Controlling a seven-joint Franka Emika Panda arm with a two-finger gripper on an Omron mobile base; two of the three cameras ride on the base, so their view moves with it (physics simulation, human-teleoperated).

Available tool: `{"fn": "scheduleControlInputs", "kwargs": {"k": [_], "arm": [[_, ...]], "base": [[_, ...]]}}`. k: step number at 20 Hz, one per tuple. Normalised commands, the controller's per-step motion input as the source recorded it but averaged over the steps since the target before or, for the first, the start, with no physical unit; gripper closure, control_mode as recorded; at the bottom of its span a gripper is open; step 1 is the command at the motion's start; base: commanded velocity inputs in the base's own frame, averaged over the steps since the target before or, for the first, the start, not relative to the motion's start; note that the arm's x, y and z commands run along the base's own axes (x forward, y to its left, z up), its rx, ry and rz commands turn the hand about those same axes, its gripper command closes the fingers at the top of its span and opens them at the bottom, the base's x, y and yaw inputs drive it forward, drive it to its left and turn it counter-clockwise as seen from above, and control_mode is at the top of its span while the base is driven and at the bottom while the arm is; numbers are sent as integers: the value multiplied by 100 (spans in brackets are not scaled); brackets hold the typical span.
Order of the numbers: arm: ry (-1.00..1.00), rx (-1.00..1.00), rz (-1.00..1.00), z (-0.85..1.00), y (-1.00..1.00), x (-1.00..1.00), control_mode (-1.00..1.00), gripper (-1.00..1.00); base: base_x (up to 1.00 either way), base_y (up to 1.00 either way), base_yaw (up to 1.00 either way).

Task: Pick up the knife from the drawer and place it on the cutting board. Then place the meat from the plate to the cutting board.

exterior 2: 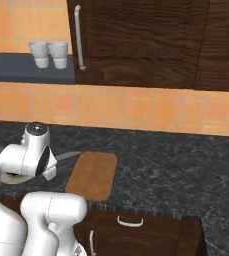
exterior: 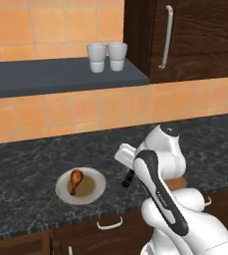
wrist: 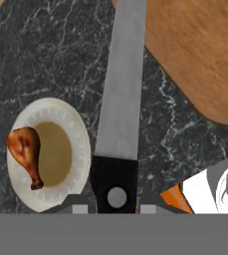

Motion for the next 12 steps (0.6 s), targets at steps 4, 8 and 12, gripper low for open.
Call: {"fn": "scheduleControlInputs", "kwargs": {"k": [4, 8, 12], "arm": [[0, 0, 0, 0, 0, 0, 100, 100], [0, 0, 0, 0, 0, 0, 100, 100], [0, -11, -17, 0, 13, 23, -100, 100]], "base": [[-14, 10, -43], [-3, 28, -40], [0, 0, 0]]}}
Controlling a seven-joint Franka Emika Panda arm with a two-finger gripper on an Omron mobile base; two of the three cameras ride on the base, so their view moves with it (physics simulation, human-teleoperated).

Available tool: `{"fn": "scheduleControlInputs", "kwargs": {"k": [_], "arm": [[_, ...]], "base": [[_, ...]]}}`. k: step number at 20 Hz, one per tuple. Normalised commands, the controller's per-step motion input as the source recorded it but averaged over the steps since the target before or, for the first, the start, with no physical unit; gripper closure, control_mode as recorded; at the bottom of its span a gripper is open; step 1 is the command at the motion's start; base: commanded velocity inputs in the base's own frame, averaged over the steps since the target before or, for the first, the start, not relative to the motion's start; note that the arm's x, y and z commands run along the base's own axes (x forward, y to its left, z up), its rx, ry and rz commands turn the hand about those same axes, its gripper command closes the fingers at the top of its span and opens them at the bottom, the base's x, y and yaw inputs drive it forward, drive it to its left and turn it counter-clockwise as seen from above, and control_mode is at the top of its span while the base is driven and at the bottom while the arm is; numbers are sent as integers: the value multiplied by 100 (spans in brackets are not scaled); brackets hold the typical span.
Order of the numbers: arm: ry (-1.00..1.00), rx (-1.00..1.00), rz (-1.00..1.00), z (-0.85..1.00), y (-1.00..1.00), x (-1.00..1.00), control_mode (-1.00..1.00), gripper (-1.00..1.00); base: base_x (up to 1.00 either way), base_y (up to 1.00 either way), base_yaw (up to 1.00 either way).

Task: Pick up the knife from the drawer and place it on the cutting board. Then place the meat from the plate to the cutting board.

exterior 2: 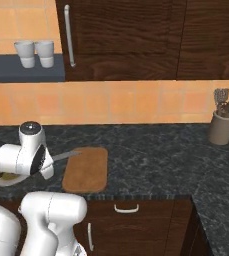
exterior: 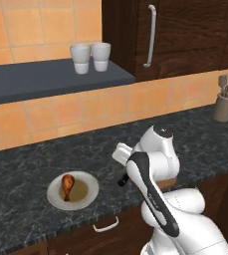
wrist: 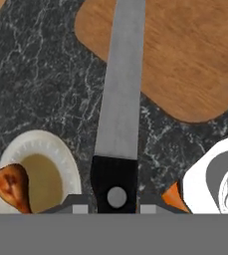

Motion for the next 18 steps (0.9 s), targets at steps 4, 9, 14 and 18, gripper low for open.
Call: {"fn": "scheduleControlInputs", "kwargs": {"k": [4, 9, 14, 18], "arm": [[0, 0, 6, 0, -50, 50, -100, 100], [3, 0, 22, -9, -61, 64, -100, 100], [14, -3, 8, -4, -68, 48, -100, 100], [18, -8, 0, -8, -60, 53, -100, 100]], "base": [[0, 0, 0], [0, 0, 0], [0, 0, 0], [0, 0, 0]]}}
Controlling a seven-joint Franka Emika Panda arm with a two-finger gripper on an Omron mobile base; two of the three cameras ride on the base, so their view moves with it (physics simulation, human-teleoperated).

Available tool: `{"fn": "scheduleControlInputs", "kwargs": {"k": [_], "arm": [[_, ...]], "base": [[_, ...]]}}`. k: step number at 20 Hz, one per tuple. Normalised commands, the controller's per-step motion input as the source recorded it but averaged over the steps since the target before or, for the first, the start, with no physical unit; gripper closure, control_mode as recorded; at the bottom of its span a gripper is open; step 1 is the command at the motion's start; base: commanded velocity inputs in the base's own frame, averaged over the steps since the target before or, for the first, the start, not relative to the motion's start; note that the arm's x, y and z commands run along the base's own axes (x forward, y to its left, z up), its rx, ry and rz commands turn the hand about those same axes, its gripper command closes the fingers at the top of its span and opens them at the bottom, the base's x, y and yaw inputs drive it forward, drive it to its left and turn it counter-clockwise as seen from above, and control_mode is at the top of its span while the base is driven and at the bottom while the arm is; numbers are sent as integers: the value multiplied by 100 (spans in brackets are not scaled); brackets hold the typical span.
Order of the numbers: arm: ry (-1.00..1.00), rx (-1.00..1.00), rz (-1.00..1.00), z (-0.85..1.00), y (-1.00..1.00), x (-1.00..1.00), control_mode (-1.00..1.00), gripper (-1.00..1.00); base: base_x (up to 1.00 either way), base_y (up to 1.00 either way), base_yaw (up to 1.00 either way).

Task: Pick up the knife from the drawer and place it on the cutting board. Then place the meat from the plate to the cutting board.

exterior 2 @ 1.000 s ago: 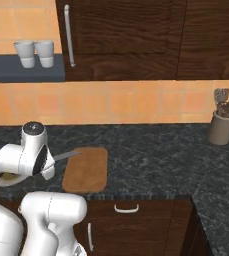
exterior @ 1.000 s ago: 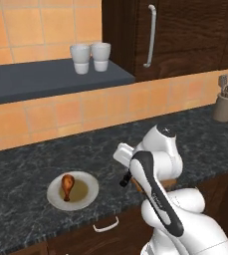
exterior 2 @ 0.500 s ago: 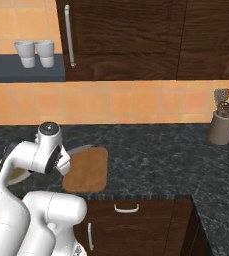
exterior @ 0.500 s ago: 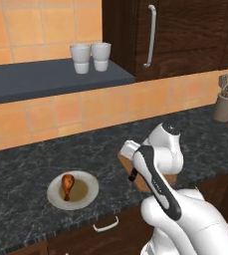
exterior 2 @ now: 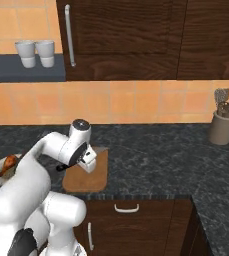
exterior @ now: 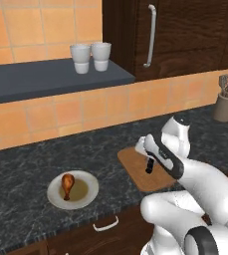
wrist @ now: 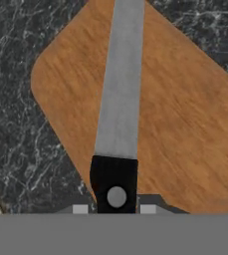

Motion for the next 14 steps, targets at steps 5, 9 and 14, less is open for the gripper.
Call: {"fn": "scheduleControlInputs", "kwargs": {"k": [5, 9, 14], "arm": [[4, -11, 0, -27, -17, 37, -100, 100], [-8, -12, 0, -47, 0, 31, -100, 100], [-2, -9, 0, -37, 0, 25, -100, 100]], "base": [[0, 0, 0], [0, 0, 0], [0, 0, 0]]}}
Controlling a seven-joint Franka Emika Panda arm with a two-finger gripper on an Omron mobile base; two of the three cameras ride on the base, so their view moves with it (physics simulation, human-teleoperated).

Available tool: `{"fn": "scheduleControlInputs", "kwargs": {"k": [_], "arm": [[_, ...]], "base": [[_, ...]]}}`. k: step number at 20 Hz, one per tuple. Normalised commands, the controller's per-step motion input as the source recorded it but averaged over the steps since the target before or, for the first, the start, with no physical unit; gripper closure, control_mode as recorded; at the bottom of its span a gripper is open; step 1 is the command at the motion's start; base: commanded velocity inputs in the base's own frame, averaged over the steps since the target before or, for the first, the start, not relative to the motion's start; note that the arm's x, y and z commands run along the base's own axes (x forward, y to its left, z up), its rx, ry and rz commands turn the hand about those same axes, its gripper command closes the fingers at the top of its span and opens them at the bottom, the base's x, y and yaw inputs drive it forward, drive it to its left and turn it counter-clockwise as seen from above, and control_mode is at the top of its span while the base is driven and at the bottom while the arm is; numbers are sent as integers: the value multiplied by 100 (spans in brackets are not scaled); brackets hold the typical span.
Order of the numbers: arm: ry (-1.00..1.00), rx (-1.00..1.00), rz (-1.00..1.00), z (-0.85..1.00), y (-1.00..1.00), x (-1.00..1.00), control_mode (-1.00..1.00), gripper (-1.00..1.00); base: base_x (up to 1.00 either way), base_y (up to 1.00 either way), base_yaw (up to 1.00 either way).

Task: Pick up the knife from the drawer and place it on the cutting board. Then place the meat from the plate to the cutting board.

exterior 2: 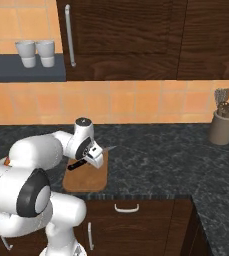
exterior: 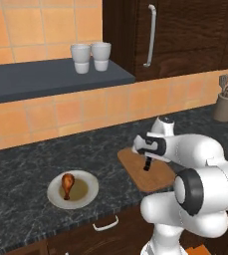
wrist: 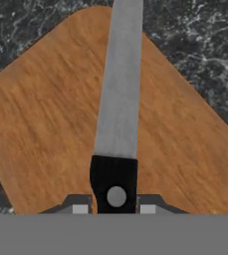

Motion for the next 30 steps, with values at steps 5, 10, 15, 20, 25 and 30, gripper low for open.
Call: {"fn": "scheduleControlInputs", "kwargs": {"k": [5, 10, 15, 20, 25, 30], "arm": [[1, -4, 0, -9, 9, 19, -100, 100], [6, -7, 0, -4, 32, 12, -100, 100], [2, -7, 0, -24, 11, 25, -100, -100], [0, -1, 1, -8, 0, 3, -100, -100], [0, 0, 5, 78, 4, -56, -100, -100], [0, -6, 11, 36, 57, -46, -100, -100]], "base": [[0, 0, 0], [0, 0, 0], [0, 0, 0], [0, 0, 0], [0, 0, 0], [0, 0, 0]]}}
